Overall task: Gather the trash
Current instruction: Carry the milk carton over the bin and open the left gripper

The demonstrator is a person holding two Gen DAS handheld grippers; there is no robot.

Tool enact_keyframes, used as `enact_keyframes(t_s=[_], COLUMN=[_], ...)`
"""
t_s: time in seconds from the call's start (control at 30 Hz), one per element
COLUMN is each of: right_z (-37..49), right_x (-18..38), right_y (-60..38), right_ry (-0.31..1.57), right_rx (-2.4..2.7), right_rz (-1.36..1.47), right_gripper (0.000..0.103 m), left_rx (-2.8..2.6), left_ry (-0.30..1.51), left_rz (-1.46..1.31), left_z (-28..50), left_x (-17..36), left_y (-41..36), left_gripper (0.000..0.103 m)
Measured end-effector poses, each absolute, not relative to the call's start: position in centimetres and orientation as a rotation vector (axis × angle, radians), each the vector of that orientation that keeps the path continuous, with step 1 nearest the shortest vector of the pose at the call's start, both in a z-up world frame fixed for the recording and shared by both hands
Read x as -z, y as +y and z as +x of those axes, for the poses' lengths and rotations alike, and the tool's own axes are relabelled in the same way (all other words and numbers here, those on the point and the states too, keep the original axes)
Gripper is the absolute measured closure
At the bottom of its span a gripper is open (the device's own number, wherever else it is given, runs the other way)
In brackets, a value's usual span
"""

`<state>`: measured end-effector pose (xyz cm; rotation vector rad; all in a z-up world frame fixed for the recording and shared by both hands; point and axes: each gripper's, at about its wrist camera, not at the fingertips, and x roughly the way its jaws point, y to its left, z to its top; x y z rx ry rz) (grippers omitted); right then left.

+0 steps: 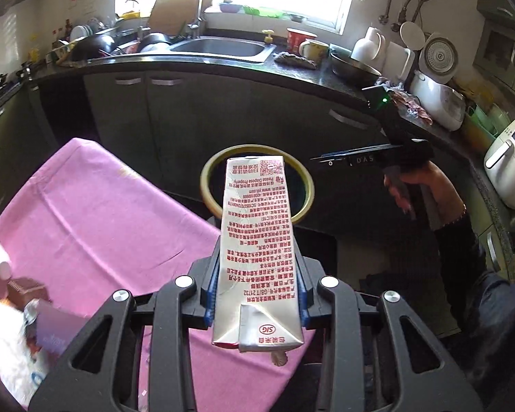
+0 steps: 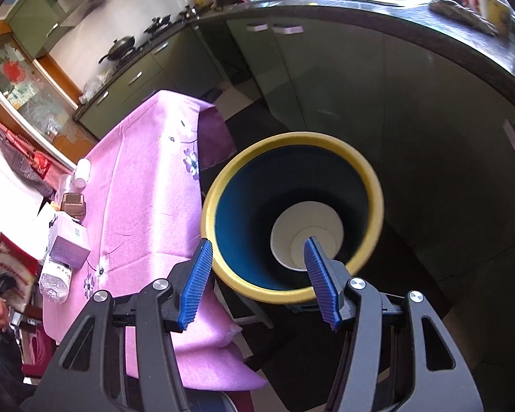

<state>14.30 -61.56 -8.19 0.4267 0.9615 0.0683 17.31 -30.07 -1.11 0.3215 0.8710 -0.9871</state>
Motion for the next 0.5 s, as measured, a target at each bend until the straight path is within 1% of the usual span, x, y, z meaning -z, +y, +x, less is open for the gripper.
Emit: enact_keyframes(t_s=[0.2,0.33,0.4,0.47,0.5], right_z=[11.3,9.6,9.0,8.7,8.5], right_x=[8.7,9.2,9.5,9.8,9.9], right_y=[-64.5,-66.1,-66.7,-67.2,-67.4], right_ry=[0.932,0.925,0.924,0.924,0.922], right_rx=[-0.047,-0.03,-0.017,-0.007,-0.007], right_rz=[0.464,0.499,0.516,0.529,0.532], right_gripper=[0.047,0.047,0.044,0.042,0.042], left_rx=[0.994,0.939,0.913,0.872,0.866], left_ry=[0.971,0.99,1.009,0.999,0.987], left_rz=[0.381,0.375,0.377,0.39,0.381], left_z=[21.4,24.1,25.0,25.2,25.1], left_x=[6.0,9.2,10.7,11.5,11.5], left_y=[-42.1,-47.3,-49.0,-49.6,-49.5], left_gripper=[0.07,0.07,0.069,0.053,0.042])
